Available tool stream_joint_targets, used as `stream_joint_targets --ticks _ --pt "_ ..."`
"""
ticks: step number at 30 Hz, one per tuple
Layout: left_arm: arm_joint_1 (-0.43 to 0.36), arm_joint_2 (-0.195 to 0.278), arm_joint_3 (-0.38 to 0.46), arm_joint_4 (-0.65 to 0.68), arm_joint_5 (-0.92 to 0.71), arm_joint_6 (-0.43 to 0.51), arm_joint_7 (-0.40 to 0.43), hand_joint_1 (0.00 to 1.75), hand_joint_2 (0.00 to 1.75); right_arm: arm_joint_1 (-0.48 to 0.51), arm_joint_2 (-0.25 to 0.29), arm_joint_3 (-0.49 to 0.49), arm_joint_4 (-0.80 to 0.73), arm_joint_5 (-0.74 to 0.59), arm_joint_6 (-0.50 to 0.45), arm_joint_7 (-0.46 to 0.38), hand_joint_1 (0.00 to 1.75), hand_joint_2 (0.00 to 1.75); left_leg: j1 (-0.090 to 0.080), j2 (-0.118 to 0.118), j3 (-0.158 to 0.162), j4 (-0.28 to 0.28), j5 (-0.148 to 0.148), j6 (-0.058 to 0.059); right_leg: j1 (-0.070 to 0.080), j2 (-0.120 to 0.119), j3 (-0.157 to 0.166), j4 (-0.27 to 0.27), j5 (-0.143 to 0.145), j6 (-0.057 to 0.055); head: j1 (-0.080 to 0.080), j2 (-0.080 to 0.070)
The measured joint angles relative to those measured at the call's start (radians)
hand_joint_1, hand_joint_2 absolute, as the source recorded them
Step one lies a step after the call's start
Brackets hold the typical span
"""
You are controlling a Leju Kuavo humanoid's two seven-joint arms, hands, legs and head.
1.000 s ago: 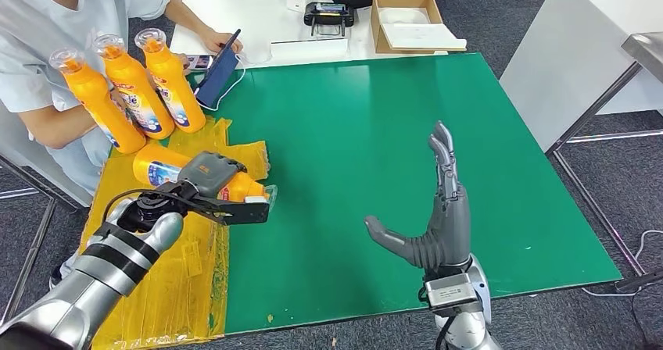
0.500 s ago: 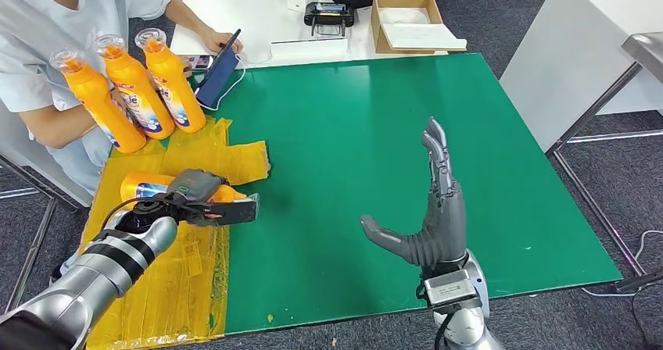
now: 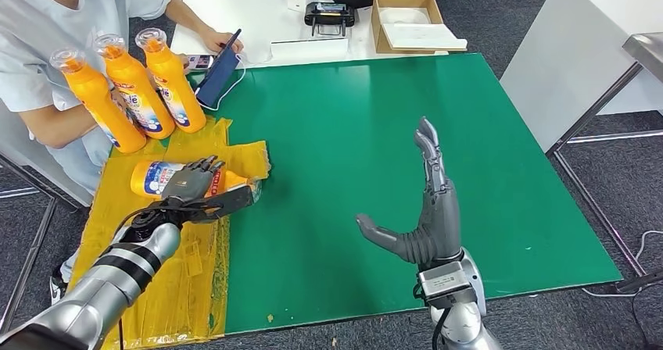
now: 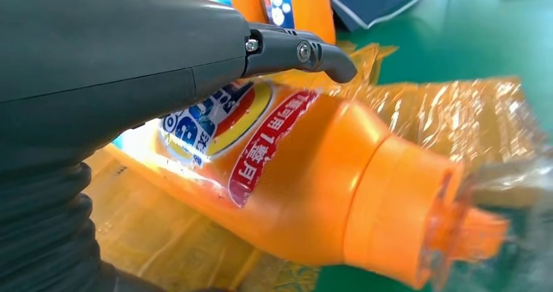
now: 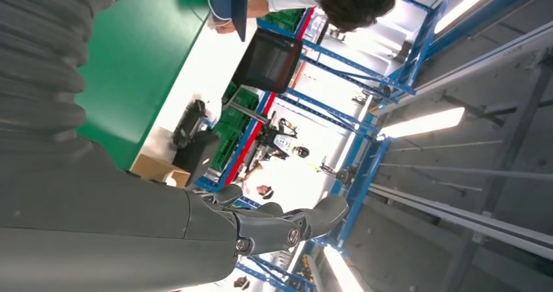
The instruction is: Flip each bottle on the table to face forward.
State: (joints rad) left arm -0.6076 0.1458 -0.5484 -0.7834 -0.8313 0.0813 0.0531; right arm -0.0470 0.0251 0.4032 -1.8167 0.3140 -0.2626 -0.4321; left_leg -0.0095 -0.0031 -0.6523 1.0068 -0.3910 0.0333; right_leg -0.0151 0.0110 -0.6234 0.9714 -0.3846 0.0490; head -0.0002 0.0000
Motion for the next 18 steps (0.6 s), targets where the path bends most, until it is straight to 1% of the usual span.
stream_joint_targets --ticks 3,5,9,12,14,17,18 --pt "0.04 -0.01 0.04 -0.056 -0.006 0.045 -0.026 0.0 0.0 0.012 -0.001 -0.001 0.0 0.0 0.002 -0.002 0.0 1.75 0.0 0.0 0.0 0.0 0.0 0.0 0.0 0.0 0.0 0.0 0.0 0.0 0.0 0.0" --pt "0.081 -0.014 0.068 -0.123 0.001 0.078 -0.073 0.0 0.0 0.024 -0.002 -0.002 0.0 -0.004 0.007 -0.002 0.0 1.75 0.0 0.0 0.0 0.0 0.0 0.0 0.0 0.0 0.0 0.0 0.0 0.0 0.0 0.0" --pt "0.187 -0.021 0.125 -0.3 0.05 0.125 -0.189 0.0 1.75 0.048 -0.005 -0.013 0.0 -0.019 0.02 -0.006 0.0 1.75 0.0 0.0 0.0 0.0 -0.001 -0.001 0.0 0.0 -0.001 0.0 -0.001 0.0 0.0 0.0" --pt "0.279 -0.028 0.166 -0.446 0.103 0.149 -0.263 0.0 1.75 0.075 -0.008 -0.026 -0.001 -0.022 0.021 -0.007 0.0 1.75 0.0 0.0 -0.001 0.0 -0.002 -0.001 0.0 0.0 -0.001 0.0 -0.001 -0.001 0.0 0.0" --pt "0.338 -0.031 0.189 -0.538 0.123 0.155 -0.288 0.0 1.75 0.096 -0.01 -0.035 -0.001 -0.021 0.023 -0.007 0.0 1.75 0.0 0.0 -0.001 0.0 -0.002 -0.001 0.0 0.0 -0.002 0.0 -0.001 -0.001 0.0 0.0" --pt "0.398 -0.034 0.214 -0.633 0.148 0.16 -0.316 0.0 1.75 0.116 -0.013 -0.046 -0.002 -0.022 0.029 -0.005 0.0 1.75 0.0 0.0 -0.001 0.0 -0.002 -0.001 0.0 0.0 -0.002 0.0 -0.001 -0.001 0.0 0.0" --pt "0.406 -0.034 0.218 -0.646 0.154 0.162 -0.323 0.0 1.75 0.119 -0.013 -0.048 -0.002 -0.022 0.03 -0.005 0.0 1.75 0.0 0.0 -0.001 0.0 -0.002 -0.001 0.0 0.0 -0.002 0.0 -0.001 -0.001 0.0 0.0"
